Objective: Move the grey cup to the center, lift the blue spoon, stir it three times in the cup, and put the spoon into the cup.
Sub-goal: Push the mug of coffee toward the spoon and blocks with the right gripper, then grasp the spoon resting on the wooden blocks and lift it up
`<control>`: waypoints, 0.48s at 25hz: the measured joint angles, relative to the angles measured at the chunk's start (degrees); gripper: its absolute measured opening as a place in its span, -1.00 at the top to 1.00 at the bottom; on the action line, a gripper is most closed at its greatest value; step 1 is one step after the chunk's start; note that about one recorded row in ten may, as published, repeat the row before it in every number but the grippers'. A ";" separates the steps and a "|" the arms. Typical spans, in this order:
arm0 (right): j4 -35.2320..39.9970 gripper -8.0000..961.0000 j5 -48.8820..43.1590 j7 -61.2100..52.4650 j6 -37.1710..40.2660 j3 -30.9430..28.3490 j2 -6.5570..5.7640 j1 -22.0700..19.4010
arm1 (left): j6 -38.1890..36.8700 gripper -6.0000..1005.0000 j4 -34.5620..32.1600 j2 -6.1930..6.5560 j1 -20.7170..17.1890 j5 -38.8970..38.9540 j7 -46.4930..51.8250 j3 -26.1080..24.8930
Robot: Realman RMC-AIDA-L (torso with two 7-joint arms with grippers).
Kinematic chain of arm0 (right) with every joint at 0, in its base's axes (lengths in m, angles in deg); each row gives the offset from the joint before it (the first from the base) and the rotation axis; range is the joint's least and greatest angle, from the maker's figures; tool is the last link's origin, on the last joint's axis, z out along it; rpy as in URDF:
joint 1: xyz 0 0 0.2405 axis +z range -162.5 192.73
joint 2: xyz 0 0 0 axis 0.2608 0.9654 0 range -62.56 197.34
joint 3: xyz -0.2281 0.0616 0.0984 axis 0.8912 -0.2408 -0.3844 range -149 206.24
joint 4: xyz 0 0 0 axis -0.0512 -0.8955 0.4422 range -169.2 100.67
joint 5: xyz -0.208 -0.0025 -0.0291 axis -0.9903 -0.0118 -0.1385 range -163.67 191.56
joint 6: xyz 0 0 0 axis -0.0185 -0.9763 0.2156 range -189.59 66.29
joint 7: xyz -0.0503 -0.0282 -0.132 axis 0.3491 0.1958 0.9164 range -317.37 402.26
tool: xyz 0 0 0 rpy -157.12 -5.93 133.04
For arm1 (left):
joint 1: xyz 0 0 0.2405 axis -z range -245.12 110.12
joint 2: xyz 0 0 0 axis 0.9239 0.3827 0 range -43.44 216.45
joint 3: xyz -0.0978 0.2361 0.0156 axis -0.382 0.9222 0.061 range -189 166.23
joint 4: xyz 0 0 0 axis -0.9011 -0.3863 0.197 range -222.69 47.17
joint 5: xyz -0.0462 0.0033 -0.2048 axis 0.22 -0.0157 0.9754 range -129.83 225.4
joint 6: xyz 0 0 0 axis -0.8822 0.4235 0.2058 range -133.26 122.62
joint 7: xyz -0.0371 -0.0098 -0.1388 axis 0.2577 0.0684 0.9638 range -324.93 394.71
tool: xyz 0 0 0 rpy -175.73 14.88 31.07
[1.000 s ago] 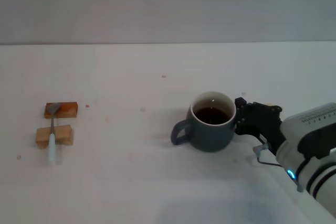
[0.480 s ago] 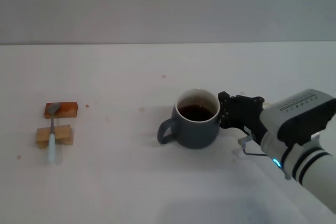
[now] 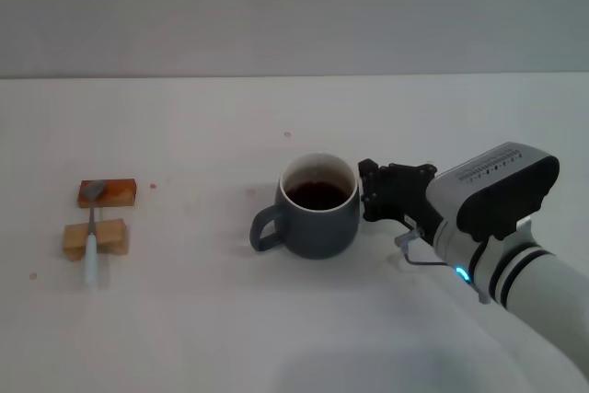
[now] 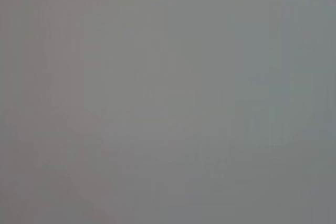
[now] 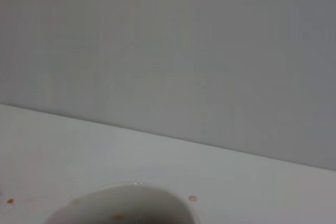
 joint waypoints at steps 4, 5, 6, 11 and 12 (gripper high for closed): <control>1.77 0.95 0.04 0.10 0.19 -2.30 -0.22 0.68 | -0.09 -0.28 0.63 -0.22 -0.87 -0.05 -0.37 2.50; 3.57 0.95 0.06 0.21 0.22 -4.58 -0.34 1.45 | 0.03 -0.28 1.49 -0.29 -1.47 -0.11 -0.53 4.16; 3.57 0.95 0.06 0.21 0.22 -4.58 -0.34 1.45 | 0.65 -0.28 3.55 -0.42 -2.94 -0.09 -0.62 7.23; 9.47 0.95 -0.29 0.35 2.66 -10.62 -0.71 3.65 | 4.61 -0.28 13.56 -0.45 -9.88 -0.05 -0.84 16.44; 10.42 0.95 -0.31 0.36 3.00 -11.09 -0.77 4.13 | 4.61 -0.28 13.56 -0.45 -9.88 -0.05 -0.84 16.44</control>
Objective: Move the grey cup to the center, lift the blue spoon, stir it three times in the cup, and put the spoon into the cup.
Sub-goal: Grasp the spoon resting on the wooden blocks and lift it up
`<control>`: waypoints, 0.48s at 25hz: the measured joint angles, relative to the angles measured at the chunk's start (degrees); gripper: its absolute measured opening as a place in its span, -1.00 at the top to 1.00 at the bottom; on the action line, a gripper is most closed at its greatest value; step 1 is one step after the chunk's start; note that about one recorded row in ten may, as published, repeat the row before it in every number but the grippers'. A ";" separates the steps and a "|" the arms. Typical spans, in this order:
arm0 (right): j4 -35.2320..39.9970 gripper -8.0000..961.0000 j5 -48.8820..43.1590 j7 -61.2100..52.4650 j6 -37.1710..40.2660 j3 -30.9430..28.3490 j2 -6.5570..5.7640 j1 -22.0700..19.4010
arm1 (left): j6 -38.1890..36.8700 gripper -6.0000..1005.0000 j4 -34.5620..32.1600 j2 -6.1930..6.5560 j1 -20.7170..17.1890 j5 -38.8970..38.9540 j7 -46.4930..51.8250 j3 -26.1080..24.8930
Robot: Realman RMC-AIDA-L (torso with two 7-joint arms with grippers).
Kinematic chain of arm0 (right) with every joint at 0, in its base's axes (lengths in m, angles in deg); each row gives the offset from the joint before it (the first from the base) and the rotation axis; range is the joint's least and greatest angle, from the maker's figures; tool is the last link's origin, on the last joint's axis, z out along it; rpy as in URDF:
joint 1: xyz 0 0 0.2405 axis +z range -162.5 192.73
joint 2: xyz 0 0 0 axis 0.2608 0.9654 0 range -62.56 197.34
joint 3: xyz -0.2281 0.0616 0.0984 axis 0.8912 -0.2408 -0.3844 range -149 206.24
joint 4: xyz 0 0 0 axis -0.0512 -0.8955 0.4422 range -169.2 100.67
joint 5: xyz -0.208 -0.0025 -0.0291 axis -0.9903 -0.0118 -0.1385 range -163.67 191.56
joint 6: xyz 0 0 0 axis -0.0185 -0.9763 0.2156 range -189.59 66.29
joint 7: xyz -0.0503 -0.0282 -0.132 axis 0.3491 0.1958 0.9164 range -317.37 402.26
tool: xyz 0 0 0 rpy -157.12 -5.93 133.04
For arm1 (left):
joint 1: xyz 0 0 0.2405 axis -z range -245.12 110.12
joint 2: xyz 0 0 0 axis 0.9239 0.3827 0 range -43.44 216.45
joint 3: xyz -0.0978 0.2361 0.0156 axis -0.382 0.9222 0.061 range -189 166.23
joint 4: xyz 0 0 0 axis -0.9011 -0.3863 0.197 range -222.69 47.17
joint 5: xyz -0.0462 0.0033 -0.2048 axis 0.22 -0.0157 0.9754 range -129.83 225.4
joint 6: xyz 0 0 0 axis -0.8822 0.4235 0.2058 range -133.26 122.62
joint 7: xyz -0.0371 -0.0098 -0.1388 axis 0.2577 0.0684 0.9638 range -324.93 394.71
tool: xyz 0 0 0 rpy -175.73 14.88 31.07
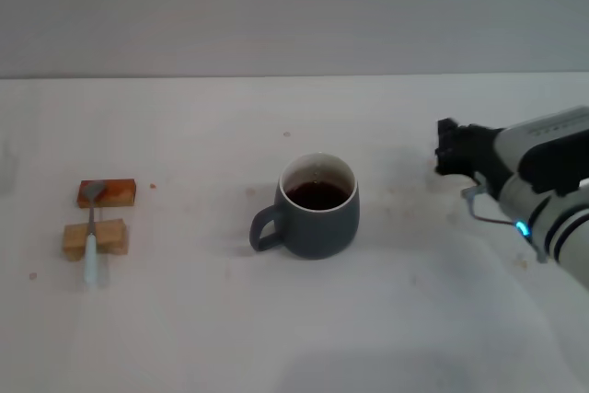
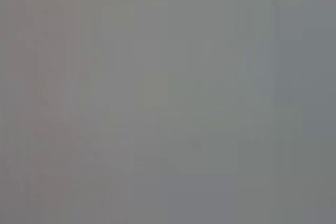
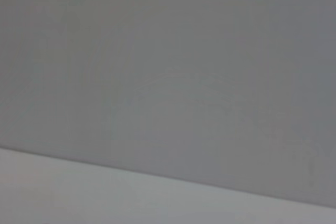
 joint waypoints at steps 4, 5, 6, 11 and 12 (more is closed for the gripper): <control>1.83 0.95 -0.03 0.02 0.29 -0.34 -0.12 1.40 | 10.58 -0.27 10.38 0.11 -4.95 -0.02 -1.39 2.16; 2.25 0.95 -0.04 0.02 0.34 -0.37 -0.12 1.74 | 12.64 -0.27 12.39 0.11 -6.01 -0.01 -1.52 2.44; 2.58 0.95 -0.05 0.03 0.35 -0.37 -0.12 2.02 | 14.36 -0.27 14.48 0.11 -6.94 -0.03 -1.60 2.86; 3.88 0.95 -0.08 0.05 0.44 -1.07 -0.34 3.12 | 21.62 -0.26 23.00 0.15 -12.42 -0.11 -1.89 7.38; 4.06 0.95 -0.10 0.09 0.44 -1.22 -0.36 3.29 | 22.72 -0.26 24.25 0.14 -13.49 -0.10 -1.98 8.22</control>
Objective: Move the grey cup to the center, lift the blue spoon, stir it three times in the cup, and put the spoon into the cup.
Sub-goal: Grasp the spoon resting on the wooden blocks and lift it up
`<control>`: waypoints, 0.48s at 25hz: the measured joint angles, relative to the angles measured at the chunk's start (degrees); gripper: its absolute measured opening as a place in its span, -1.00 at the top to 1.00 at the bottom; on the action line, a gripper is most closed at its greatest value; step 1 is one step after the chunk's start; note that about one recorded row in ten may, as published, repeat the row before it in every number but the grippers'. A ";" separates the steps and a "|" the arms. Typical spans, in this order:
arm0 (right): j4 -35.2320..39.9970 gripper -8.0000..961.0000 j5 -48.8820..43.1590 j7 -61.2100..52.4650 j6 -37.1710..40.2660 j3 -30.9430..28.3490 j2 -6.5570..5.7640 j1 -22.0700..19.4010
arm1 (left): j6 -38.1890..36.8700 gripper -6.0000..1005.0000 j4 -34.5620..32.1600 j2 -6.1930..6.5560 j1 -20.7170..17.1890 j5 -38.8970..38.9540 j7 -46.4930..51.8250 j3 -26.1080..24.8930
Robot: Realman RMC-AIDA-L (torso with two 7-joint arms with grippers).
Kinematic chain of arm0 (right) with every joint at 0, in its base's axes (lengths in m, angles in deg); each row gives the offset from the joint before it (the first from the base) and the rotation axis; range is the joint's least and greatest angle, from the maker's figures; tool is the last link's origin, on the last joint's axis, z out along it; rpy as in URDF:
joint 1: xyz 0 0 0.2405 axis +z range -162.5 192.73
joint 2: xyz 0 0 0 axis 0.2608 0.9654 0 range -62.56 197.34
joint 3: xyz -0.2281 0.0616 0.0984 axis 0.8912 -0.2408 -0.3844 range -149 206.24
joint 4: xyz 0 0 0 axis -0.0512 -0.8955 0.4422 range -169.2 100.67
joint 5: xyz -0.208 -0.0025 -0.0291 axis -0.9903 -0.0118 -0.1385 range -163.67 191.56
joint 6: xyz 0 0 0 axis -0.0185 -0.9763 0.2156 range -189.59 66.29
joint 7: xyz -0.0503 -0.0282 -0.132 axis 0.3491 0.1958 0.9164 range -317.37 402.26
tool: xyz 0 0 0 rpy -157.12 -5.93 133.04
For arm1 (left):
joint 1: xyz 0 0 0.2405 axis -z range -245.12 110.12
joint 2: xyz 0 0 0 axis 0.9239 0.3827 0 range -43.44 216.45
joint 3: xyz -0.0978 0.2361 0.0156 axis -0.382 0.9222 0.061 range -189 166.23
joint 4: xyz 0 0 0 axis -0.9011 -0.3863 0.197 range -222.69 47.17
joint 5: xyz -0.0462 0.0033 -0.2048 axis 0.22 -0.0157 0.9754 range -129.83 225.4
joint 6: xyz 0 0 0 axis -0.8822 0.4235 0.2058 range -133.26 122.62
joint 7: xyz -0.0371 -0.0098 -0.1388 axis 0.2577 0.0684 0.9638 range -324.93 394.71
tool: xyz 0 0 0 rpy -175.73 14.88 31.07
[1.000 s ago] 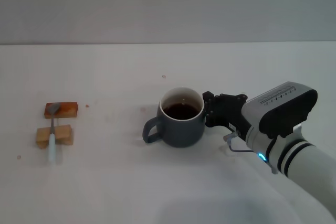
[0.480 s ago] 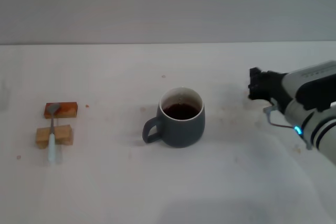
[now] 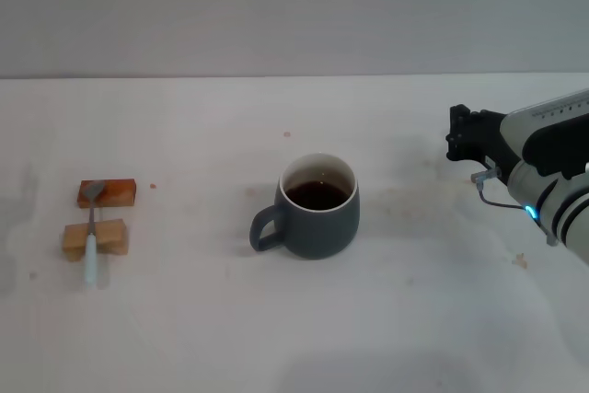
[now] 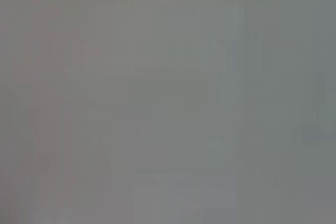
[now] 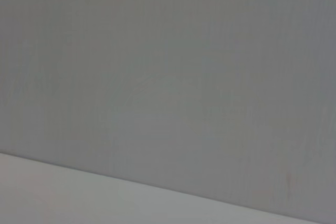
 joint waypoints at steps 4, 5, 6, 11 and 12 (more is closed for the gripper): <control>0.57 0.95 -0.03 1.79 -0.11 -1.55 -0.03 0.58 | 1.41 -0.26 4.93 -0.17 -5.00 0.02 -0.24 3.91; 0.54 0.95 -0.03 2.46 -0.29 -2.05 -0.04 0.65 | 1.51 -0.26 6.15 -0.19 -6.31 0.03 -0.54 4.82; 0.42 0.95 -0.03 2.99 -0.45 -2.64 -0.05 0.76 | 1.71 -0.25 7.25 -0.21 -7.58 0.06 -1.07 5.68; 0.38 0.95 -0.03 3.03 -0.51 -3.43 -0.08 1.17 | 2.04 -0.25 11.19 -0.35 -13.84 0.40 -2.87 10.58; 0.38 0.95 -0.03 3.03 -0.51 -3.57 -0.08 1.31 | 1.91 -0.25 11.73 -0.38 -14.73 0.40 -2.89 11.25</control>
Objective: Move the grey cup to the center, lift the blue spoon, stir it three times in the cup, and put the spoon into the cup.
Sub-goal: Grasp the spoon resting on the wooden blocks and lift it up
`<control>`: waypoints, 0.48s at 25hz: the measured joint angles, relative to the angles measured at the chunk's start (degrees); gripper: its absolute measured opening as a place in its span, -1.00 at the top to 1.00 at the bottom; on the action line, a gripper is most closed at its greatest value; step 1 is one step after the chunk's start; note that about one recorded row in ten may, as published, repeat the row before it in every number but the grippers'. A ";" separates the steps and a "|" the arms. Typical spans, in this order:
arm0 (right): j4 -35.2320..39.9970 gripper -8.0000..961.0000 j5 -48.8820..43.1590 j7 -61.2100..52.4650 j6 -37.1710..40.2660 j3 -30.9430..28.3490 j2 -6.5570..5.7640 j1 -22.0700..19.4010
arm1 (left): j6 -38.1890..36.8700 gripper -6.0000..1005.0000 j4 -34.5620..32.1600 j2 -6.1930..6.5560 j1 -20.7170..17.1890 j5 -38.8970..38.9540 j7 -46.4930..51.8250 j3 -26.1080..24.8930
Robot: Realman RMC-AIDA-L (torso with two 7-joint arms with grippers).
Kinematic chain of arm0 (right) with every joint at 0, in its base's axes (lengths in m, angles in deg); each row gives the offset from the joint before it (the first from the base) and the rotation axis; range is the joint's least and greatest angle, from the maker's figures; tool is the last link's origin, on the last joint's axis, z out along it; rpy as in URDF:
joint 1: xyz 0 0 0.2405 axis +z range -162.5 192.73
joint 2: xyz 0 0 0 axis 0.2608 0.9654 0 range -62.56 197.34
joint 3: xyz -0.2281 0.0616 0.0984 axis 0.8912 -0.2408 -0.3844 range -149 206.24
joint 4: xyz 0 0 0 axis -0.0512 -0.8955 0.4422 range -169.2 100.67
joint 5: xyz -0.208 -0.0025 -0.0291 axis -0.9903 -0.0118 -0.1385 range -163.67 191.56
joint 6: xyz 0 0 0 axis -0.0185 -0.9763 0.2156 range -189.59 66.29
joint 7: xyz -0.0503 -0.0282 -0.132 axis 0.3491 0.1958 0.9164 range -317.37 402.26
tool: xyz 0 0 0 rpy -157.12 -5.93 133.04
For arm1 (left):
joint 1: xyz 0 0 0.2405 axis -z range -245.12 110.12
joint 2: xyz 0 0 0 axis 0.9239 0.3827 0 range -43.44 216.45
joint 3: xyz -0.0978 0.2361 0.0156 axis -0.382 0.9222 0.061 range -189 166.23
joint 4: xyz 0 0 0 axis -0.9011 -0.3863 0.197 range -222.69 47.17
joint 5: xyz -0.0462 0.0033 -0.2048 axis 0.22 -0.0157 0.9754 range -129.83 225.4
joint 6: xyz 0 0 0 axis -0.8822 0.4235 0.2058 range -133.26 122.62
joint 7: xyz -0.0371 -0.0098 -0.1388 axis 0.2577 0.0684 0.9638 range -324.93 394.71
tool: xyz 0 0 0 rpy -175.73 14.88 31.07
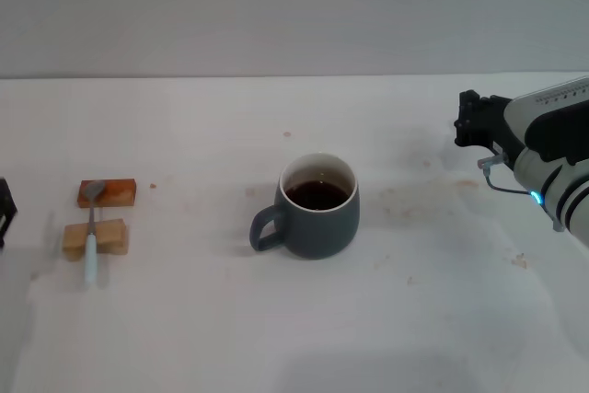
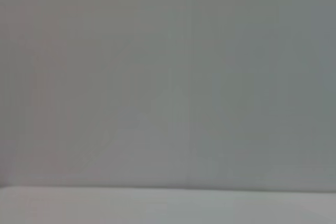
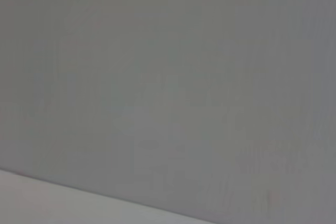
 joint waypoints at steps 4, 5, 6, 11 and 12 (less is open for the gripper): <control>0.13 0.95 0.00 0.01 -0.06 -0.08 -0.07 0.51 | -0.76 -0.24 2.39 -0.11 -3.46 0.35 0.00 2.38; 0.13 0.95 0.00 0.01 -0.06 -0.08 -0.07 0.51 | -0.76 -0.24 2.39 -0.11 -3.46 0.35 0.00 2.38; 0.11 0.95 0.00 0.02 -0.10 -0.08 -0.08 0.54 | -1.07 -0.24 2.96 -0.14 -4.31 0.71 -0.02 3.08; -0.15 0.95 0.00 0.04 -0.16 -0.08 -0.09 0.89 | -4.27 -0.24 3.80 -0.20 -6.88 4.00 -0.26 7.15; -0.17 0.95 0.00 0.05 -0.16 -0.08 -0.09 0.95 | -4.62 -0.23 3.82 -0.21 -7.00 4.17 -0.31 7.70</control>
